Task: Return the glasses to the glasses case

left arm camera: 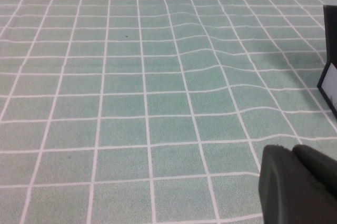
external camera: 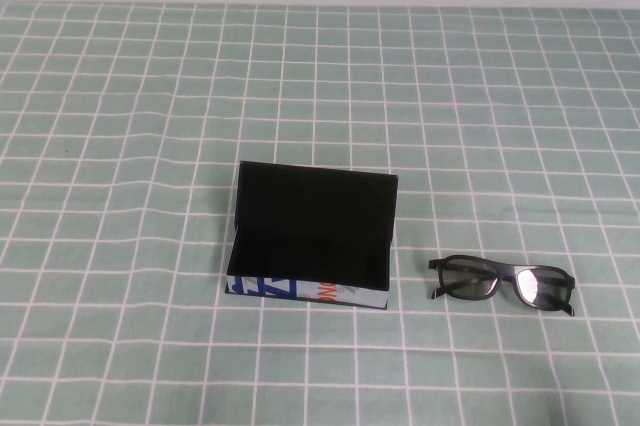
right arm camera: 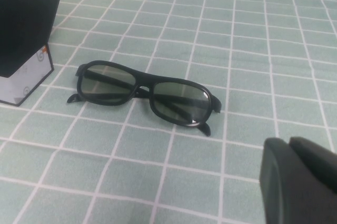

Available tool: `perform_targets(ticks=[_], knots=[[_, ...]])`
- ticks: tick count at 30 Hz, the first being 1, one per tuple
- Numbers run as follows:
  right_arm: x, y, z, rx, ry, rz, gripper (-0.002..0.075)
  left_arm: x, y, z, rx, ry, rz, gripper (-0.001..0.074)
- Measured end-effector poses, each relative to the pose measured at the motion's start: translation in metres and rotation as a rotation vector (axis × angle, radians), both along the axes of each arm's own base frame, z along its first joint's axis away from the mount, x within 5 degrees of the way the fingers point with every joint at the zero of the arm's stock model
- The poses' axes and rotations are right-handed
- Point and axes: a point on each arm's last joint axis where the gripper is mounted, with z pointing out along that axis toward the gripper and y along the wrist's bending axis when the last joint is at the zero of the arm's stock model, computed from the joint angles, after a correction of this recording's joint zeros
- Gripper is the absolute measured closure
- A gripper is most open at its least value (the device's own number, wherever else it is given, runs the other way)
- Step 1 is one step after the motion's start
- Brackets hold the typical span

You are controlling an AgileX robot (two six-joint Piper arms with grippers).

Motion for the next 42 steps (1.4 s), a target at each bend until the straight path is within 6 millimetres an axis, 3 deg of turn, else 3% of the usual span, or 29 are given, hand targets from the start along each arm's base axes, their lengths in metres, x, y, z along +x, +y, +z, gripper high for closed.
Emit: perform_targets(ticks=[6, 17, 33, 35, 42], knots=[[0.003, -0.002, 0.011, 0.017, -0.121, -0.029, 0.0738, 0.0, 0.0, 0.0, 0.0, 0.0, 0.0, 0.0738], [-0.007, -0.018, 0.07, 0.115, -0.792, -0.19, 0.0738, 0.0, 0.0, 0.0, 0.0, 0.0, 0.0, 0.0738], [-0.032, -0.033, 0.097, 0.235, -1.192, -0.324, 0.0738, 0.0, 0.0, 0.0, 0.0, 0.0, 0.0, 0.0738], [-0.038, -0.036, 0.108, 0.282, -1.232, -0.347, 0.0738, 0.0, 0.0, 0.0, 0.0, 0.0, 0.0, 0.0738], [-0.07, -0.049, 0.179, 0.546, -1.301, -0.359, 0.0738, 0.0, 0.0, 0.0, 0.0, 0.0, 0.0, 0.0738]])
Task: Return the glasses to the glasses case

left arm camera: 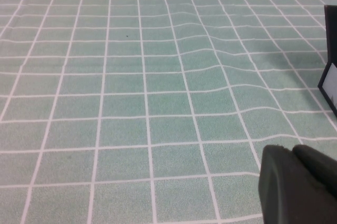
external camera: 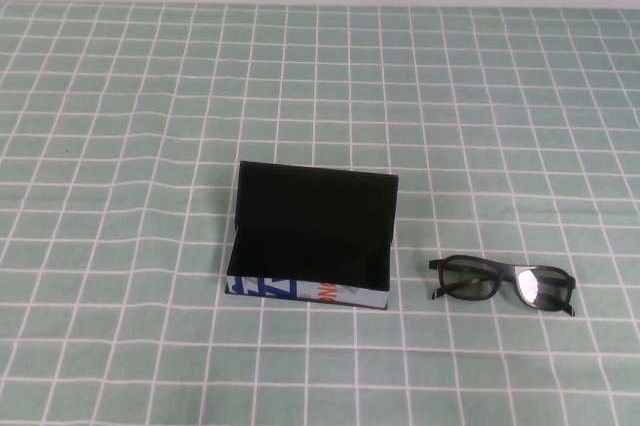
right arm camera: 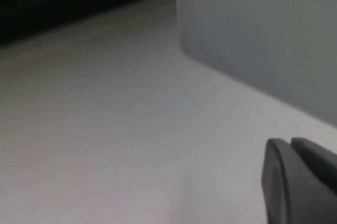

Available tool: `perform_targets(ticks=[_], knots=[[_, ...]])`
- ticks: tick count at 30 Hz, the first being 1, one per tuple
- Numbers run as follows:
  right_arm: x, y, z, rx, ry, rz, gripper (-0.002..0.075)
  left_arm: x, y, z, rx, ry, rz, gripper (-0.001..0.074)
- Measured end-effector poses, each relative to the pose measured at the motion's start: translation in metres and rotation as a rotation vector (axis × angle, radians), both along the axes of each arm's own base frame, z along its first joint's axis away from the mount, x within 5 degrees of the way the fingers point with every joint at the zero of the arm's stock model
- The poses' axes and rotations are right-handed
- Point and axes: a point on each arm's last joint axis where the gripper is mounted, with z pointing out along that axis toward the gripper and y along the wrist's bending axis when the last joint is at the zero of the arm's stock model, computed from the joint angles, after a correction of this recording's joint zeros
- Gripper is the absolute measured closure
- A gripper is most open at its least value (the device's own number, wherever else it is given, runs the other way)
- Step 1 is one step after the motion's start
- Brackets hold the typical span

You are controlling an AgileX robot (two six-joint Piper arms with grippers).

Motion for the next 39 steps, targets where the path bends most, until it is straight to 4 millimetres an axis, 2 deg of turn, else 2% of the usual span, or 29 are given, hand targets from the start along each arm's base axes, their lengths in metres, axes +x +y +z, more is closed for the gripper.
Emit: perform_targets(ticks=[5, 8, 13, 17, 21, 25, 28, 30, 35, 39], knots=[[-0.032, -0.002, 0.05, -0.039, -0.115, -0.047, 0.0738, 0.0, 0.0, 0.0, 0.0, 0.0, 0.0, 0.0738], [-0.036, 0.0, 0.077, -0.061, -0.115, -0.039, 0.0738, 0.0, 0.0, 0.0, 0.0, 0.0, 0.0, 0.0738], [-0.02, 0.004, 0.118, -0.051, 0.004, 0.06, 0.0738, 0.0, 0.0, 0.0, 0.0, 0.0, 0.0, 0.0738], [-0.002, 0.005, 0.147, -0.083, 0.13, 0.01, 0.0738, 0.0, 0.0, 0.0, 0.0, 0.0, 0.0, 0.0738], [0.017, -0.001, 0.164, -0.058, 0.288, -0.088, 0.0738, 0.0, 0.0, 0.0, 0.0, 0.0, 0.0, 0.0738], [0.05, -0.021, 0.163, 0.151, 0.595, -0.286, 0.0739, 0.0, 0.0, 0.0, 0.0, 0.0, 0.0, 0.0738], [0.08, -0.036, 0.144, 0.325, 0.915, -0.542, 0.0739, 0.0, 0.0, 0.0, 0.0, 0.0, 0.0, 0.0738], [0.101, -0.037, 0.131, 0.331, 1.064, -0.652, 0.0739, 0.0, 0.0, 0.0, 0.0, 0.0, 0.0, 0.0738], [0.162, -0.026, 0.097, 0.016, 1.366, -0.751, 0.0739, 0.0, 0.0, 0.0, 0.0, 0.0, 0.0, 0.0738], [0.194, -0.012, 0.08, -0.22, 1.413, -0.665, 0.0739, 0.0, 0.0, 0.0, 0.0, 0.0, -0.002, 0.0738]])
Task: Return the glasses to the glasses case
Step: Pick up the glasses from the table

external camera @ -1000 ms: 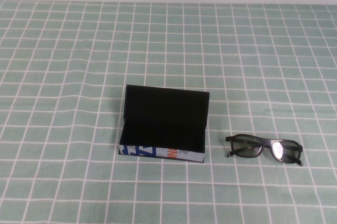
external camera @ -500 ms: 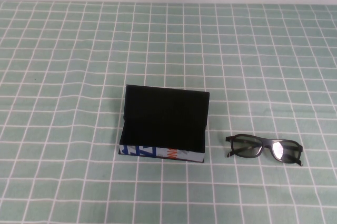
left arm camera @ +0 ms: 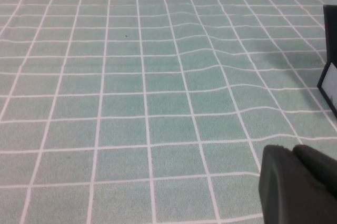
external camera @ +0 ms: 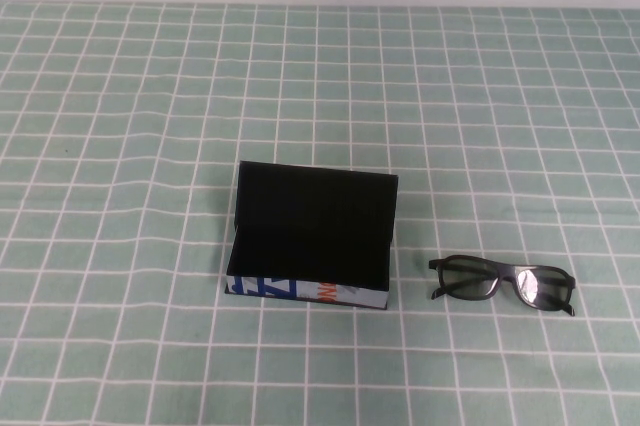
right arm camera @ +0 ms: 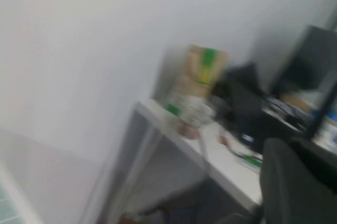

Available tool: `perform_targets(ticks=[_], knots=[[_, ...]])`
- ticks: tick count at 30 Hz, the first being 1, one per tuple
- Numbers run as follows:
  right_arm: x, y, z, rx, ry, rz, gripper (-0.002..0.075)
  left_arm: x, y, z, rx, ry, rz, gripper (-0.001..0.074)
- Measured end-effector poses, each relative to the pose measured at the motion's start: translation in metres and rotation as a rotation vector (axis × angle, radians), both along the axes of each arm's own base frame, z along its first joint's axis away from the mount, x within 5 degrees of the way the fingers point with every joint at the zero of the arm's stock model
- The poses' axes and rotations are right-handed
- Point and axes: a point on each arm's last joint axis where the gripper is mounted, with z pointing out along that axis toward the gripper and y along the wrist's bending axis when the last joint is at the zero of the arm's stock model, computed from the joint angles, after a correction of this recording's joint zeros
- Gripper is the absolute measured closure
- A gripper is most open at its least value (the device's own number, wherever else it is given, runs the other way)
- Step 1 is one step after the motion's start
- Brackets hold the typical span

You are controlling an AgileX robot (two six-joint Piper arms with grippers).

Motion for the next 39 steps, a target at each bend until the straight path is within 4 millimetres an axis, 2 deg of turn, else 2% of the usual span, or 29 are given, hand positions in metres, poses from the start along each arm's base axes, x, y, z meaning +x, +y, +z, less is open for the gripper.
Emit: perform_targets(ticks=[4, 11, 15, 19, 23, 25, 28, 31, 33, 36, 39], knots=[[0.013, 0.016, -0.009, -0.084, 0.071, 0.156, 0.0739, 0.0, 0.0, 0.0, 0.0, 0.0, 0.0, 0.0739], [0.022, 0.041, -0.008, -0.198, 0.1, 0.369, 0.0739, 0.0, 0.0, 0.0, 0.0, 0.0, 0.0, 0.0738], [0.03, 0.05, -0.011, -0.132, 0.054, 0.427, 0.0739, 0.0, 0.0, 0.0, 0.0, 0.0, 0.0, 0.0738], [0.048, 0.056, -0.024, -0.063, 0.07, 0.424, 0.0739, 0.0, 0.0, 0.0, 0.0, 0.0, 0.0, 0.0738], [0.067, 0.067, -0.039, 0.101, 0.019, 0.455, 0.0739, 0.0, 0.0, 0.0, 0.0, 0.0, 0.0, 0.0738], [0.073, 0.078, -0.04, 0.172, -0.026, 0.551, 0.0739, 0.0, 0.0, 0.0, 0.0, 0.0, 0.0, 0.0738], [0.077, 0.101, -0.037, 0.274, -0.094, 0.79, 0.0739, 0.0, 0.0, 0.0, 0.0, 0.0, 0.0, 0.0738], [0.077, 0.125, -0.033, 0.32, -0.12, 1.038, 0.0739, 0.0, 0.0, 0.0, 0.0, 0.0, 0.0, 0.0738], [0.078, 0.133, -0.033, 0.316, -0.117, 1.122, 0.0738, 0.0, 0.0, 0.0, 0.0, 0.0, 0.0, 0.0738], [0.081, 0.132, -0.037, 0.287, -0.096, 1.091, 0.0731, 0.0, 0.0, 0.0, 0.0, 0.0, 0.0, 0.0738], [0.088, 0.114, -0.042, 0.235, -0.056, 0.882, 0.0722, 0.0, 0.0, 0.0, 0.0, 0.0, 0.0, 0.0739]])
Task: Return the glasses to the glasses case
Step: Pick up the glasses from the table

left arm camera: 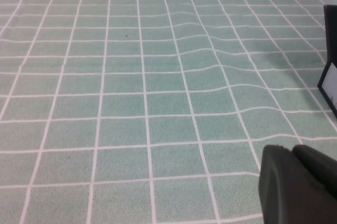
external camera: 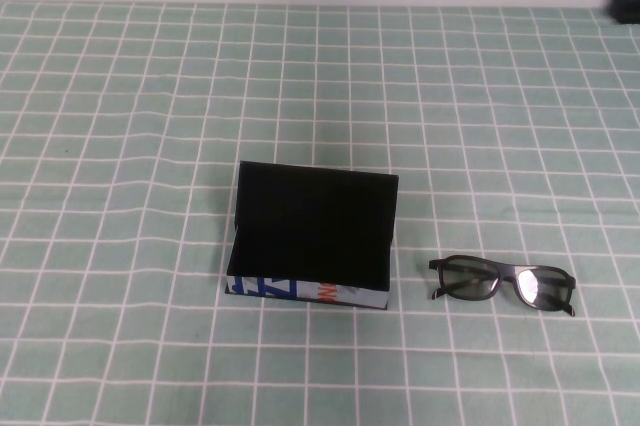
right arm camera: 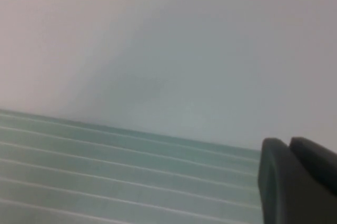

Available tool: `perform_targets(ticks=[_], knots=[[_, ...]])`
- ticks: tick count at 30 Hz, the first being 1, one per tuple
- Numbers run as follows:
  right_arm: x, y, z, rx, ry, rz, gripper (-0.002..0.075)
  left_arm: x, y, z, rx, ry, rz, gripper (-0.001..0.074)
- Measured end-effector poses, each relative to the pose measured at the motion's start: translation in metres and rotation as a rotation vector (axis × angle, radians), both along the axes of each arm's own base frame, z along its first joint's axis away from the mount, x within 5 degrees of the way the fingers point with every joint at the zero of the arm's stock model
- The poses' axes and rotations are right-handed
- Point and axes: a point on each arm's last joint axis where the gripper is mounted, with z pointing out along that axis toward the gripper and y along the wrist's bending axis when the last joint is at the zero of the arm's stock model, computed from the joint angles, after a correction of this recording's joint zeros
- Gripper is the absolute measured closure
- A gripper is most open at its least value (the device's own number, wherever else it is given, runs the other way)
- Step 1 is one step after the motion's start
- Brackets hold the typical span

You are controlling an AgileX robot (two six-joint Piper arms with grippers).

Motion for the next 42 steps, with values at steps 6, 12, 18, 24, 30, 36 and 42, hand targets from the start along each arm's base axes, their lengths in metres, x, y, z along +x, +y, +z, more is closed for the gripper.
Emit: perform_targets(ticks=[6, 12, 18, 24, 30, 36, 42], knots=[[0.01, -0.049, -0.023, -0.526, 0.262, -0.538, 0.072, 0.0, 0.0, 0.0, 0.0, 0.0, 0.0, 0.0738], [0.012, -0.051, -0.053, -0.694, 0.431, -0.642, 0.0736, 0.0, 0.0, 0.0, 0.0, 0.0, 0.0, 0.0738], [0.004, -0.013, -0.085, -0.717, 0.424, -0.44, 0.0737, 0.0, 0.0, 0.0, 0.0, 0.0, 0.0, 0.0738], [0.003, 0.006, -0.085, -0.389, 0.33, -0.336, 0.0737, 0.0, 0.0, 0.0, 0.0, 0.0, 0.0, 0.0738], [-0.011, 0.024, -0.033, -0.013, 0.137, -0.096, 0.0737, 0.0, 0.0, 0.0, 0.0, 0.0, 0.0, 0.0738], [-0.029, 0.048, 0.019, 0.135, -0.041, 0.242, 0.0737, 0.0, 0.0, 0.0, 0.0, 0.0, 0.0, 0.0738], [-0.036, 0.059, 0.026, 0.161, -0.073, 0.389, 0.0737, 0.0, 0.0, 0.0, 0.0, 0.0, 0.0, 0.0738]])
